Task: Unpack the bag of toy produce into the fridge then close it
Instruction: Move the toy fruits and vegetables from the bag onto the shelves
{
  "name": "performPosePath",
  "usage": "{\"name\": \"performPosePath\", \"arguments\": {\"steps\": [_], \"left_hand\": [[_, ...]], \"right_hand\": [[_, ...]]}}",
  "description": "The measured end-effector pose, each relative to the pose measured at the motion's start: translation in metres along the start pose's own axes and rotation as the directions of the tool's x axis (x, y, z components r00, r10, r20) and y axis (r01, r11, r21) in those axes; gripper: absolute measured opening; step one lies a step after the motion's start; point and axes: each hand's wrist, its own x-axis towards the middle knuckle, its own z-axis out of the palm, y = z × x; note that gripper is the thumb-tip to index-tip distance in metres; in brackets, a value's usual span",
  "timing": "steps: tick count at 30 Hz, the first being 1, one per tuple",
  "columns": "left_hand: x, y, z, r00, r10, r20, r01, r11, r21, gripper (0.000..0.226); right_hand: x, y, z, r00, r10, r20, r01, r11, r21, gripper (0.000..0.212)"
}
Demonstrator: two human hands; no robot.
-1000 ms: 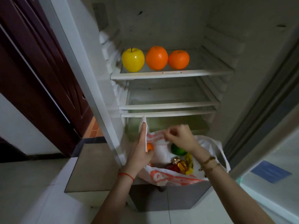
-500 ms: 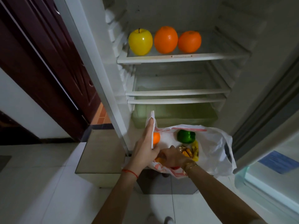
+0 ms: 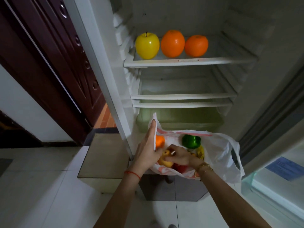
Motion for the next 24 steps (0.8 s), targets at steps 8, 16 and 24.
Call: {"name": "performPosePath", "arguments": {"steps": [8, 16, 24], "left_hand": [[0.02, 0.005, -0.007, 0.998, -0.02, 0.064, 0.02, 1.0, -0.003, 0.108], [0.032, 0.007, -0.001, 0.994, -0.044, 0.1, 0.056, 0.991, -0.12, 0.103], [0.035, 0.003, -0.007, 0.992, -0.074, 0.107, 0.086, 0.989, -0.119, 0.11]], "right_hand": [[-0.046, -0.042, -0.082, 0.976, -0.118, -0.181, 0.195, 0.844, 0.5, 0.045], [-0.062, -0.107, -0.135, 0.731, -0.382, -0.566, 0.551, 0.819, 0.159, 0.057], [0.01, -0.152, -0.15, 0.62, -0.541, -0.569, 0.404, 0.841, -0.359, 0.061]]}}
